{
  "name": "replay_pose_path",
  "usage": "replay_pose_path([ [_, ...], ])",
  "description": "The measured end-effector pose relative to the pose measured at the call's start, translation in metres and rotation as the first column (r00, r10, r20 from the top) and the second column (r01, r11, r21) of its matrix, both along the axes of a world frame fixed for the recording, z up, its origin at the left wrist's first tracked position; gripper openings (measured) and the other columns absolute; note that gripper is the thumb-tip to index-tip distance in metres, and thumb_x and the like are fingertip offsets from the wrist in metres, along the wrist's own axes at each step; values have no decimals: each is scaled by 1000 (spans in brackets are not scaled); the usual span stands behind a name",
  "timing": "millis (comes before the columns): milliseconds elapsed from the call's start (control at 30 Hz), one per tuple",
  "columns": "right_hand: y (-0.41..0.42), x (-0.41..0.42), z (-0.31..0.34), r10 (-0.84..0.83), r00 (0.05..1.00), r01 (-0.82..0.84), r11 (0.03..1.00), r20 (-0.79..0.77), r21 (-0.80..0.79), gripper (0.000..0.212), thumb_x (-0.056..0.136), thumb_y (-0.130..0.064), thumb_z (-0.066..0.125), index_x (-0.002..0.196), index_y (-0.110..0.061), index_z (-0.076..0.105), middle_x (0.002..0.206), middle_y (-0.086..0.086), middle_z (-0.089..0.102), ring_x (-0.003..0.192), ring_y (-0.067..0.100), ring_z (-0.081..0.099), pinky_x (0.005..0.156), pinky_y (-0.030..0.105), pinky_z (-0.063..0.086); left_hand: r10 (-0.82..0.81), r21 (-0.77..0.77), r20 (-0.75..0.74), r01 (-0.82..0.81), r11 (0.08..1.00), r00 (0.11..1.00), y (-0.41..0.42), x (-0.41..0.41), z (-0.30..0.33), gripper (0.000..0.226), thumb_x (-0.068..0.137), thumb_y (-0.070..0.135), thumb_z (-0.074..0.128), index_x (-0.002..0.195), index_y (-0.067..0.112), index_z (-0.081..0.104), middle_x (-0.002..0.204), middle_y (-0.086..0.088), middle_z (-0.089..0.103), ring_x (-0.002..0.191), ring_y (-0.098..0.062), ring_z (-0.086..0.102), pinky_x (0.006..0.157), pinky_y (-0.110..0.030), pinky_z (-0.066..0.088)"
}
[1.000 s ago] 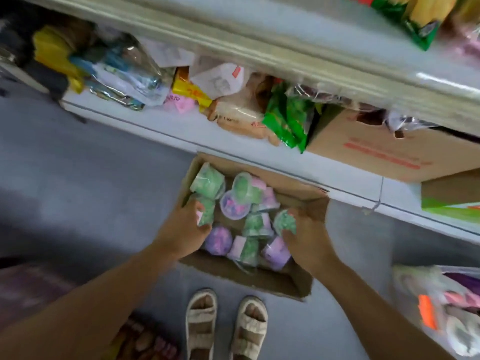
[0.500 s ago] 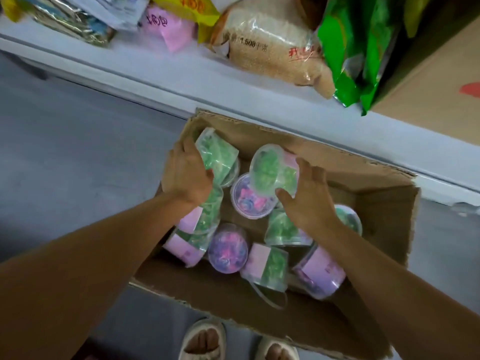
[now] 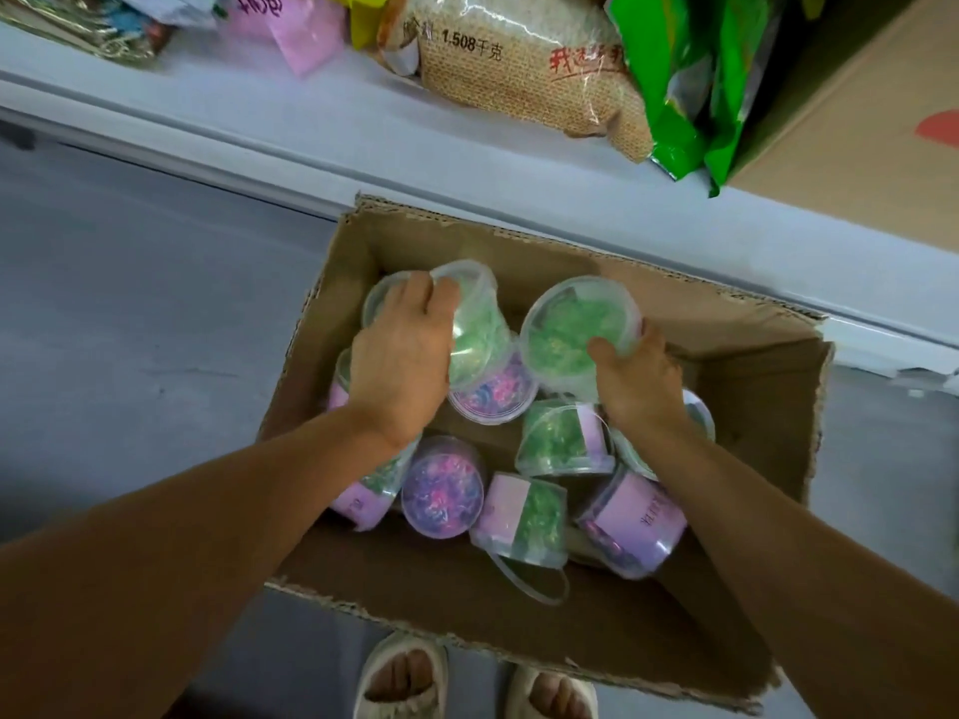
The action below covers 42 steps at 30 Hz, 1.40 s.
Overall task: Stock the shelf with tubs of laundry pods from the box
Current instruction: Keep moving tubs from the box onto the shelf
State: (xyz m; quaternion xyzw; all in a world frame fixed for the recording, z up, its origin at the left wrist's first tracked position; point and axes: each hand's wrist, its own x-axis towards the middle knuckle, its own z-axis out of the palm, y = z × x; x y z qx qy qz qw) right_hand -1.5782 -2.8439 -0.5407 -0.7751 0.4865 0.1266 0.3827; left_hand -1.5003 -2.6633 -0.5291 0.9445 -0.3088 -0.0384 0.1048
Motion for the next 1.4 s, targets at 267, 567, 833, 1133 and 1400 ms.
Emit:
replay_pose_path([
  [267, -23, -60, 12, -206, 976, 207, 978, -68, 15, 60, 90, -43, 48, 139, -17, 27, 134, 21, 39, 119, 36, 41, 92, 39, 37, -164, -58, -90, 160, 985, 982, -37, -35, -18, 32, 58, -9, 42, 84, 3, 54, 90, -20, 54, 84, -39, 55, 43, -34, 43],
  [567, -14, -86, -8, -123, 986, 134, 986, -112, 99, 61, 89, -46, 46, 140, -19, 27, 128, 16, 50, 115, 38, 49, 92, 48, 46, 139, -368, -425, -311, 876, 894, -29, -55, -37, 51, 68, -18, 56, 116, -2, 48, 124, -20, 35, 100, -12, 40, 83, 5, 27],
  [833, -19, -89, -11, -191, 981, 194, 974, -39, 117, 53, 93, -41, 44, 139, -15, 32, 127, 15, 52, 116, 33, 48, 86, 34, 39, 467, -68, -734, -737, 673, 494, -31, -63, -55, 62, 78, 21, 70, 132, 6, 42, 132, -16, 42, 102, -16, 47, 94, -30, 43],
  [1133, -25, -96, -19, -167, 986, 163, 979, 22, 125, 51, 94, -41, 40, 139, -17, 32, 127, 12, 50, 115, 31, 47, 95, 41, 42, 320, 142, -947, -910, 390, -10, -29, -58, -88, 74, 72, 45, 74, 129, 23, 32, 133, -2, 47, 112, -22, 52, 86, -40, 49],
  [1400, -28, -97, -19, -163, 986, 156, 975, 33, 158, 50, 96, -39, 40, 139, -16, 32, 129, 13, 48, 118, 30, 44, 89, 34, 36, 185, 149, -979, -912, 383, -83, -35, -62, -82, 64, 79, 36, 70, 134, 32, 38, 131, 2, 53, 113, -22, 55, 69, -39, 52],
])
